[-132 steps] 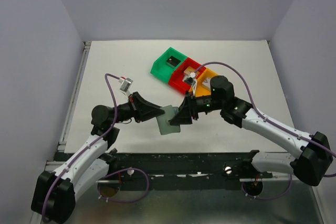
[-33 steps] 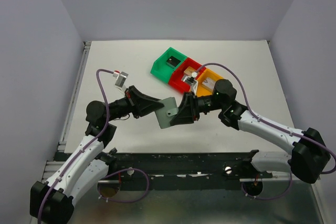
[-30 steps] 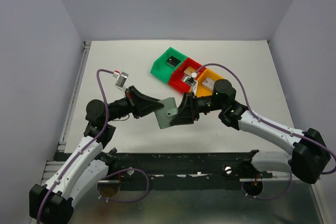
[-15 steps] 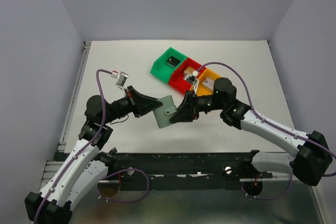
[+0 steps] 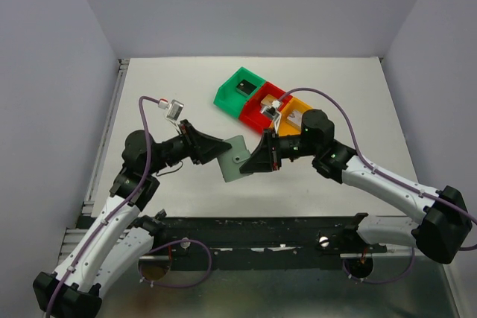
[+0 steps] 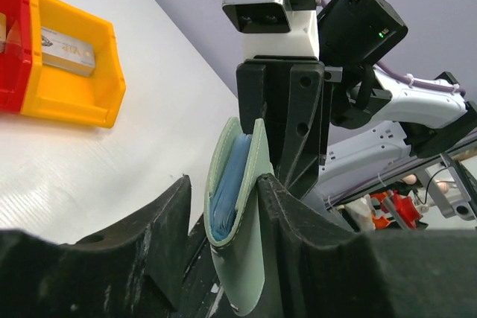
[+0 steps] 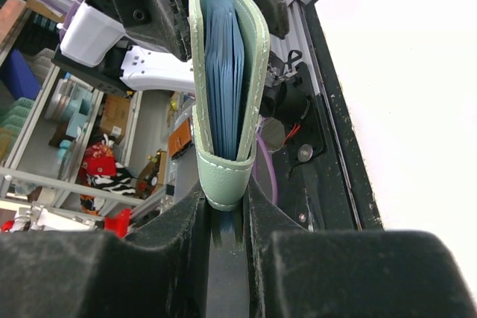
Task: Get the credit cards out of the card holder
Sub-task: Open the card holder at the center of the board.
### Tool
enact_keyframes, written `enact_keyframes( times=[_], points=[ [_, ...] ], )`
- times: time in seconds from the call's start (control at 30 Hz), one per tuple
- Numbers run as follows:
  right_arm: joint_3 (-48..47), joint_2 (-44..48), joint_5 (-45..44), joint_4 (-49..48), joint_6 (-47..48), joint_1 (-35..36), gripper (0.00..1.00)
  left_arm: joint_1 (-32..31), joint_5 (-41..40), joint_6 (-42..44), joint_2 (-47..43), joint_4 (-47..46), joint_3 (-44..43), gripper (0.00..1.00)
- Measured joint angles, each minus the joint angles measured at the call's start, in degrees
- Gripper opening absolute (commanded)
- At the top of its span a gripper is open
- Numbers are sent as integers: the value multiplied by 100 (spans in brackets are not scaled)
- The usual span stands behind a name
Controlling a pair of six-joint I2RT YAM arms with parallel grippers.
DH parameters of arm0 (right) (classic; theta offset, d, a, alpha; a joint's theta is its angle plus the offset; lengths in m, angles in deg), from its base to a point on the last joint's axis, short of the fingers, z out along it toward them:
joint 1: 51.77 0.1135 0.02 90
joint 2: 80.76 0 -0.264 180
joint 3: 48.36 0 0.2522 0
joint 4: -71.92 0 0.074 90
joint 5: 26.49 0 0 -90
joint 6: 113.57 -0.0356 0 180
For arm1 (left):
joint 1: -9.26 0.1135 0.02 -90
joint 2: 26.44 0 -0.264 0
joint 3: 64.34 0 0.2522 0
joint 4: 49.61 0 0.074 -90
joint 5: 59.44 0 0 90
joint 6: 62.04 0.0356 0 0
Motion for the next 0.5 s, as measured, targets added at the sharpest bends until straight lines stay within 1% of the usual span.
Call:
enact_keyframes(
  times=[0.07, 0.13, 0.2, 0.23, 0.27, 0.3, 0.33, 0.37, 0.43, 0.5],
  points=[
    [-2, 0, -2, 4, 9, 0, 18, 0, -11, 15, -4, 2, 0, 37],
    [-4, 0, -4, 7, 15, 0, 18, 0, -9, 24, -9, -2, 0, 23],
    [-4, 0, -15, 11, 17, 0, 18, 0, -7, 17, -13, -20, 0, 6],
    [-4, -2, -26, 26, 20, 0, 18, -2, -2, 2, -15, -42, 0, 0],
    [-4, -2, -52, 46, 22, -7, 20, -9, 9, -20, -26, -70, 0, 0],
    [-4, -4, -70, 55, 28, -7, 25, -11, 15, -37, -46, -85, 0, 0],
    [-4, -7, -83, 57, 48, -7, 32, -11, 22, -44, -52, -85, 0, 0],
    [-4, -7, -90, 61, 63, -4, 42, -11, 26, -46, -63, -85, 0, 0],
    [-7, -7, -125, 103, 74, -4, 56, -11, 31, -46, -74, -81, 0, 0],
    [-20, 2, -181, 240, 131, -4, 64, -11, 13, -11, -76, -24, 0, 0]
  ],
)
